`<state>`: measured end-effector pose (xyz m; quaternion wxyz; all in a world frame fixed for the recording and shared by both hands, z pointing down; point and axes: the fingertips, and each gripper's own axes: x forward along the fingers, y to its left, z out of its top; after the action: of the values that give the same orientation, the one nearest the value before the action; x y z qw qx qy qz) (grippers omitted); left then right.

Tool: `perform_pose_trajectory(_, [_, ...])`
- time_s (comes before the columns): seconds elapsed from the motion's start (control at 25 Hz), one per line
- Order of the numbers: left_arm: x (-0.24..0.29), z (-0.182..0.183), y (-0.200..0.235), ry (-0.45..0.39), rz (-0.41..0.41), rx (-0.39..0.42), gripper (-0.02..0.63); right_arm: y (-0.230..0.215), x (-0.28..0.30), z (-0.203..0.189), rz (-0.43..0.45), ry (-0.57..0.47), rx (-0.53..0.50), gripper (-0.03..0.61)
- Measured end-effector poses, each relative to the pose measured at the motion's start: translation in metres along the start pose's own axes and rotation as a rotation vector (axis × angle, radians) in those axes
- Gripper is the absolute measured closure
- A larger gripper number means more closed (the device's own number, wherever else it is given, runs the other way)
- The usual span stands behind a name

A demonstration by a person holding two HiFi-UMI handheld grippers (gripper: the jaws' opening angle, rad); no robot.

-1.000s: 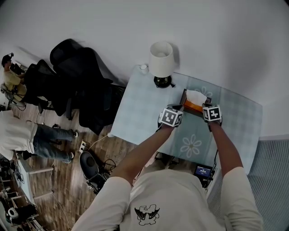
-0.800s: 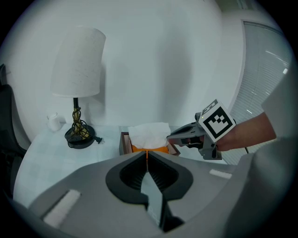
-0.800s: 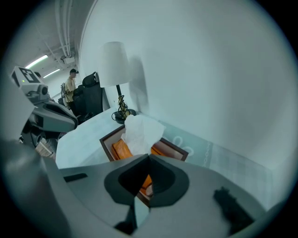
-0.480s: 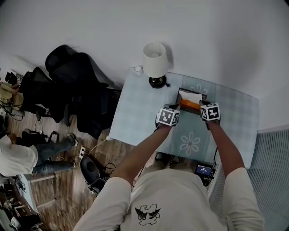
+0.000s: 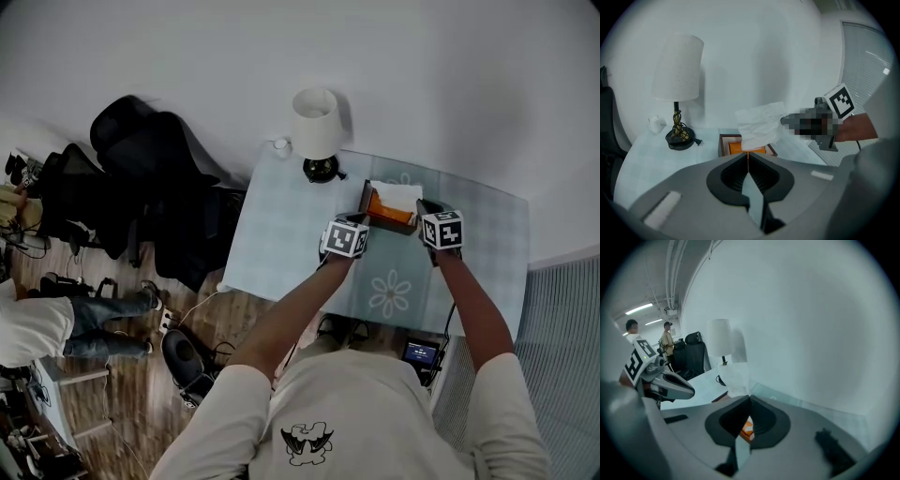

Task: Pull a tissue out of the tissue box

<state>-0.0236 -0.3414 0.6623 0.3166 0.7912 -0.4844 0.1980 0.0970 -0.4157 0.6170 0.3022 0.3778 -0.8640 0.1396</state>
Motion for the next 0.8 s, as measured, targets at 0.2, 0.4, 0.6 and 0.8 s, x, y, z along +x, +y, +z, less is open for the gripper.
perform_pose_trajectory(0.2, [0.0,-0.005,0.0,0.002,-0.005,-0.012,0.598,0.001,-0.011,0.008,-0.008,-0.024,-0.005,0.566])
perform_pose_trajectory(0.4, [-0.004,-0.004,-0.001,-0.001,-0.002,-0.004,0.598,0.005,-0.015,0.007,-0.013,-0.028,-0.01,0.566])
perform_pose_trajectory(0.6, [-0.014,0.005,-0.001,-0.033,0.022,0.046,0.606,0.013,-0.027,0.014,-0.013,-0.06,0.009,0.566])
perform_pose_trajectory(0.8, [-0.029,0.016,-0.009,-0.096,0.02,0.028,0.606,0.032,-0.055,0.023,-0.007,-0.132,0.034,0.566])
